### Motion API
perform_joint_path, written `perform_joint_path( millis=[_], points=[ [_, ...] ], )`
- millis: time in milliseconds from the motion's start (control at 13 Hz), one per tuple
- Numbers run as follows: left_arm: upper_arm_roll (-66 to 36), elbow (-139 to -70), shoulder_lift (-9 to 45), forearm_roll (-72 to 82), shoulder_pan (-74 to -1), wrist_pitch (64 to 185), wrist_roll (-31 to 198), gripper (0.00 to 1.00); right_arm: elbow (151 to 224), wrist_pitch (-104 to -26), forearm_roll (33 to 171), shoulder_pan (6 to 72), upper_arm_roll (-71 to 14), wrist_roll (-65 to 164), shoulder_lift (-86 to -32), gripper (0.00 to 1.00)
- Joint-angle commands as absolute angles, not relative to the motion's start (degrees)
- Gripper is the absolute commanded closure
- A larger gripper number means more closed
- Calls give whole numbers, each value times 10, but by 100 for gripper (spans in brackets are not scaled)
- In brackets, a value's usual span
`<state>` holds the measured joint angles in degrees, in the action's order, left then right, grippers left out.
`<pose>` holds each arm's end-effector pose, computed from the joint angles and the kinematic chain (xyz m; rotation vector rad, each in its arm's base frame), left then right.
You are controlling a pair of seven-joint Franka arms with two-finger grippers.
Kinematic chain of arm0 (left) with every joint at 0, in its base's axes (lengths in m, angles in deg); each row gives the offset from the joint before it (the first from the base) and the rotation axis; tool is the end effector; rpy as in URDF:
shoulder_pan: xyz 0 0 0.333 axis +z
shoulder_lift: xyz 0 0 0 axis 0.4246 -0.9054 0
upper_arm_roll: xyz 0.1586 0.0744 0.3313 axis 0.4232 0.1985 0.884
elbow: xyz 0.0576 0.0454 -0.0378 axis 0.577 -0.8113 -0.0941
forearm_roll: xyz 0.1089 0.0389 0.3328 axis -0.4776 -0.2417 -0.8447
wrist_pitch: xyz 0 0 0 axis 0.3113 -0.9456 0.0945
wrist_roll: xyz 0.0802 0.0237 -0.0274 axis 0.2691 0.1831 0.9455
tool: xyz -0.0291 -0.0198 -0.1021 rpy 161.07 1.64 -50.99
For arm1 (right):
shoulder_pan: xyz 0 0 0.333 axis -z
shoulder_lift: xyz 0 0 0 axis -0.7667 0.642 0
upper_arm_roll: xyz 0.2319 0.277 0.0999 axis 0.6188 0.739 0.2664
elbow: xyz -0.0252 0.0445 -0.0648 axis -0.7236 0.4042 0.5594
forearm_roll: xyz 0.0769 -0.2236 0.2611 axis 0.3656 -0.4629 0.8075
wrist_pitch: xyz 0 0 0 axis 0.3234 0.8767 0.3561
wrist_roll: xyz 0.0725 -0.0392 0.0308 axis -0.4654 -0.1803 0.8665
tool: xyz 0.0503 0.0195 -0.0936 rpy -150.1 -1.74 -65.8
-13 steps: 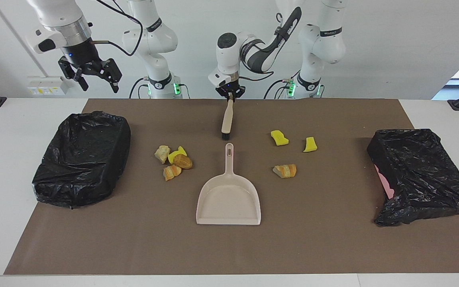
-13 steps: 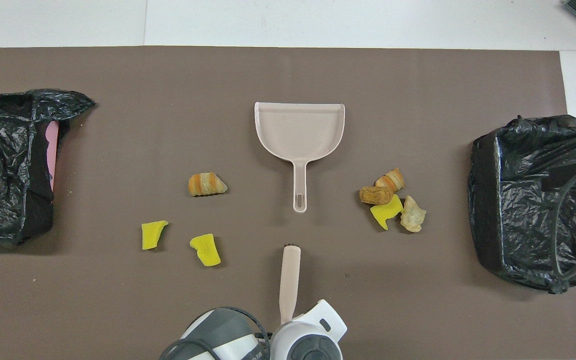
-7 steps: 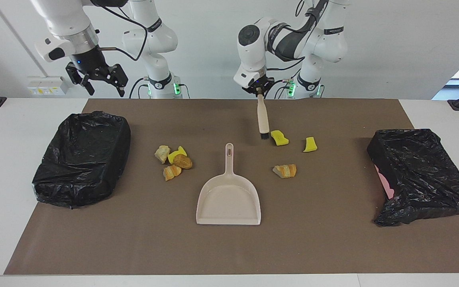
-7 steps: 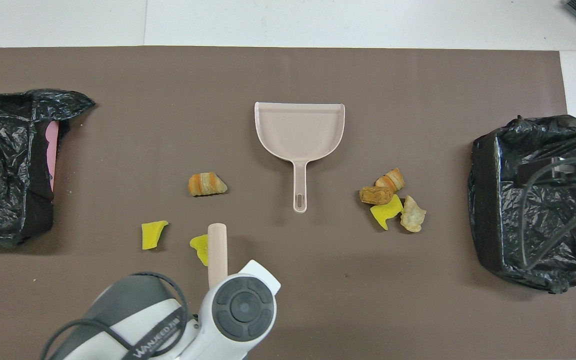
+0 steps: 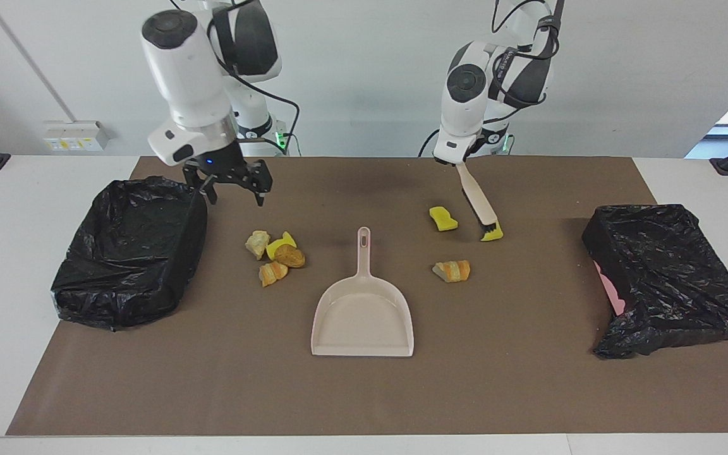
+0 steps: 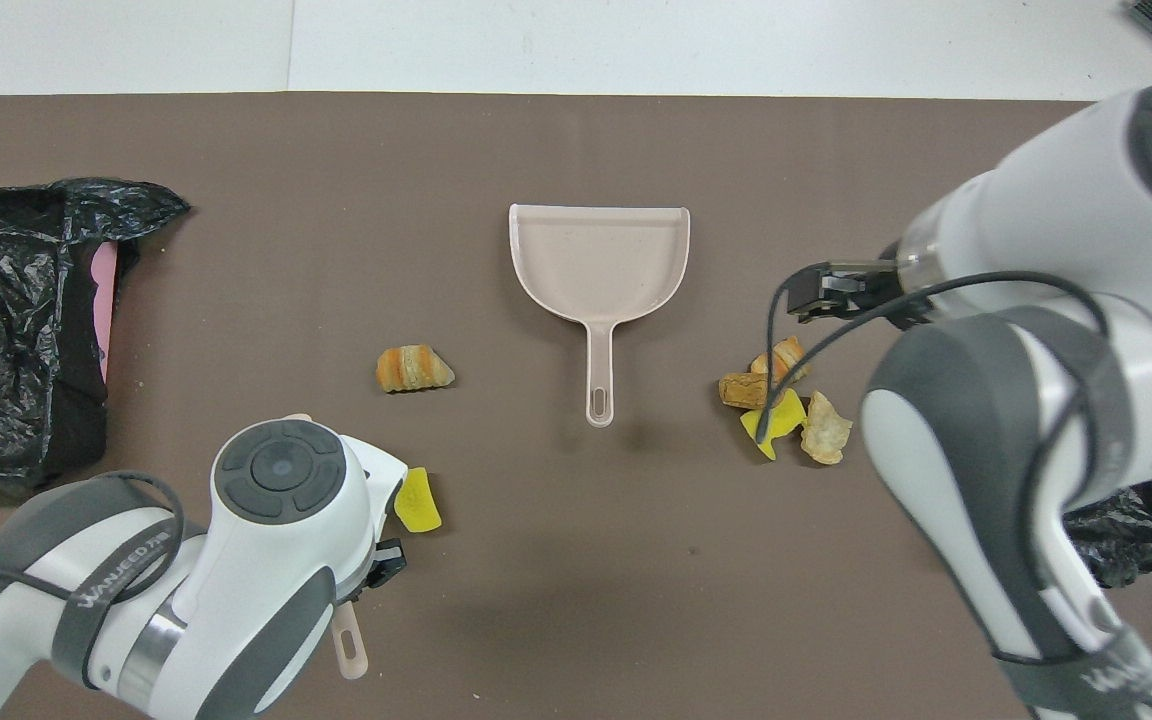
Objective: Sweep and dump trash in bin
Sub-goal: 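Lift the brush with the left gripper while the right gripper grasps the dustpan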
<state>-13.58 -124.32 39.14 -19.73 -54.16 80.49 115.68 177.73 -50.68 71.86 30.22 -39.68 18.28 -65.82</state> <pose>0.3311 -0.2010 0.4968 -2.8185 -0.4183 0.4598 0.5572 0.1604 0.5928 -3.1337 0.1951 -0.0205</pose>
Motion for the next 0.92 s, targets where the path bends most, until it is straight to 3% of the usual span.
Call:
perform_joint_path(
  millis=[0,384,845],
  points=[
    [-143,-1262,405,-209,-490,801,1160,100,1739,-554,727,252,-398,92,-585,0],
    [-143,-1308,424,-209,-450,822,1158,100,1741,-659,751,208,-387,67,-522,0],
    [-145,-1363,418,-201,-437,915,1073,100,1798,-679,742,142,-387,80,-500,0]
  ],
)
